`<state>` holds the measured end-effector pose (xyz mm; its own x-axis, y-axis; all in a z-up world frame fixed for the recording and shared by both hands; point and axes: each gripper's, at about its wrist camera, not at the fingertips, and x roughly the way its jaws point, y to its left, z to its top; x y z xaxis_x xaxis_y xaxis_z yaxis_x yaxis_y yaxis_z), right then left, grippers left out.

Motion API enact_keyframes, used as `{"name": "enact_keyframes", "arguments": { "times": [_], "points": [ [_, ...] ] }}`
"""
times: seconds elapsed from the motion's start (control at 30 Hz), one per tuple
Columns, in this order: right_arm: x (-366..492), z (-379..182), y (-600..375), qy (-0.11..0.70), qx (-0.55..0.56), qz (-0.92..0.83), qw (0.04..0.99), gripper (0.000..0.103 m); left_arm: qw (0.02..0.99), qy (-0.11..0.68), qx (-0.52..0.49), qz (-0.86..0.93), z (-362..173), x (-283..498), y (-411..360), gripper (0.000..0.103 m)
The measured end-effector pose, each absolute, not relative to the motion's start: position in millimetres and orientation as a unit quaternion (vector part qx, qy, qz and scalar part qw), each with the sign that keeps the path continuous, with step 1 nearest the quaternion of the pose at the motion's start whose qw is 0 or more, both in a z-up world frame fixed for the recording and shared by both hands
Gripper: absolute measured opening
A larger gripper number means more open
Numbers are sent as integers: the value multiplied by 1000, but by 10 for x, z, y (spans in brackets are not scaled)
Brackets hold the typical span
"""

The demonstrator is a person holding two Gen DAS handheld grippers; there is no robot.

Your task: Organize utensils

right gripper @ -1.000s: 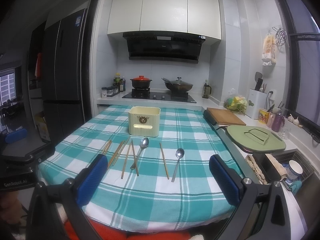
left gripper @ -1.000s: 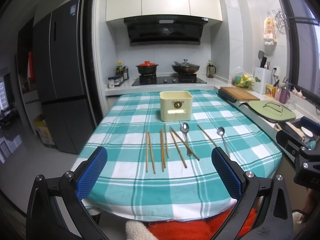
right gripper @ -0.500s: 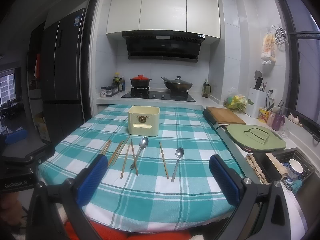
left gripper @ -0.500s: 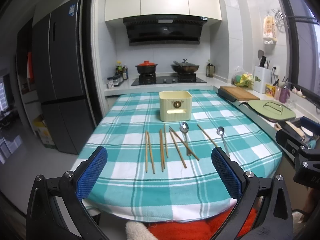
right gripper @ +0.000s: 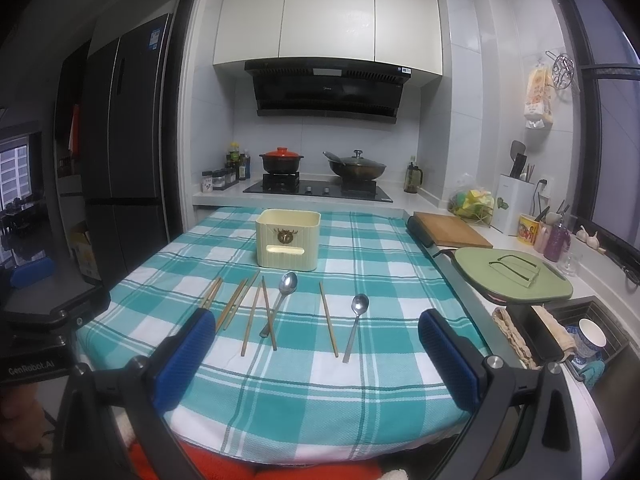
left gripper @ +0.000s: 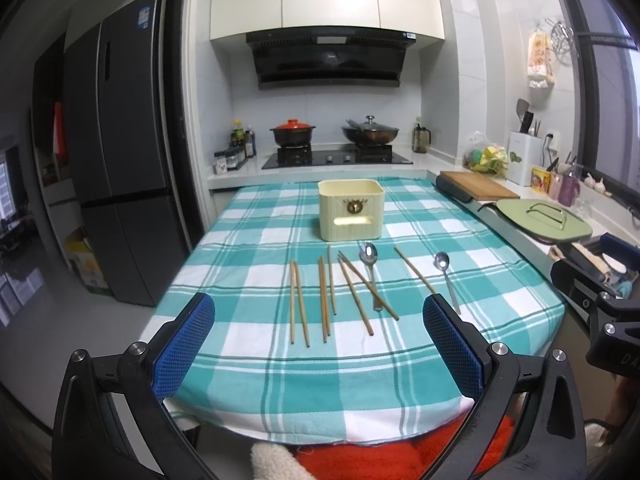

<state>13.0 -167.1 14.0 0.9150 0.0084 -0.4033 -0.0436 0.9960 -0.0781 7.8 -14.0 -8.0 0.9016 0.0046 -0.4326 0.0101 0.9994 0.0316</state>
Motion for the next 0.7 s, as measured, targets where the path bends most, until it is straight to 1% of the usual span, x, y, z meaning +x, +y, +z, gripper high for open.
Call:
{"name": "enact_keyframes", "arguments": {
  "times": [0.43, 0.7],
  "points": [
    [239, 108, -1722, 220, -38, 11, 975, 103, 970, 241, 22, -10, -135, 270, -171, 103],
    [481, 23, -1931, 245, -9, 5, 970, 103, 965, 261, 2, 23, -225, 585, 41, 103]
  ]
}}
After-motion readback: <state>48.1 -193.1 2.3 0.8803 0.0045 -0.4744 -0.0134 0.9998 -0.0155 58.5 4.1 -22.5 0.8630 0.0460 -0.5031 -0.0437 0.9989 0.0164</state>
